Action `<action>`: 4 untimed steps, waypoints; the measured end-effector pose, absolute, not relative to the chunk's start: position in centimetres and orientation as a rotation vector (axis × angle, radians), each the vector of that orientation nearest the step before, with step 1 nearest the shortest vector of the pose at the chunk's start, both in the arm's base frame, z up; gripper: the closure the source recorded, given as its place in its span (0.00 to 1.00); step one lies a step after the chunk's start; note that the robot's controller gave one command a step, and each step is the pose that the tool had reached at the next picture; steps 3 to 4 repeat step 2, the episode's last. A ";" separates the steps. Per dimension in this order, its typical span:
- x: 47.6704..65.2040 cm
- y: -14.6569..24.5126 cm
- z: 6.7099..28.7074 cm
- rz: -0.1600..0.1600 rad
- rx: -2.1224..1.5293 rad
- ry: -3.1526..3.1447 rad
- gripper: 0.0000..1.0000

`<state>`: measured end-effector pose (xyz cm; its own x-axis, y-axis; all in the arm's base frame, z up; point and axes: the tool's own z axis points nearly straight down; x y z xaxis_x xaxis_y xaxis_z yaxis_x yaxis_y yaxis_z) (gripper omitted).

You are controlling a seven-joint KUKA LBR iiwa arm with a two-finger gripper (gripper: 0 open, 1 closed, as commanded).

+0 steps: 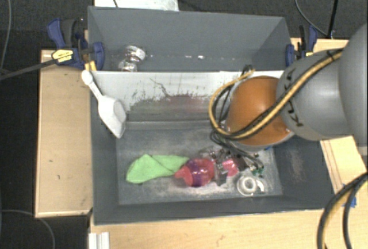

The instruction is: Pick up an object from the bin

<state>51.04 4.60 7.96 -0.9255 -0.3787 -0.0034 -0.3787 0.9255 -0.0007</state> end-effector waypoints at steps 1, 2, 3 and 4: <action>51.1 4.6 8.5 0.000 -0.605 3.077 1.00; 51.1 4.6 8.7 0.000 -0.605 3.076 1.00; 51.1 4.6 8.7 0.000 -0.605 3.076 1.00; 51.1 4.6 8.7 0.000 -0.605 3.076 1.00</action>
Offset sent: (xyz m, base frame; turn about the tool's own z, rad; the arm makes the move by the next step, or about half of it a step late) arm -0.0002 0.0000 0.0118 0.0000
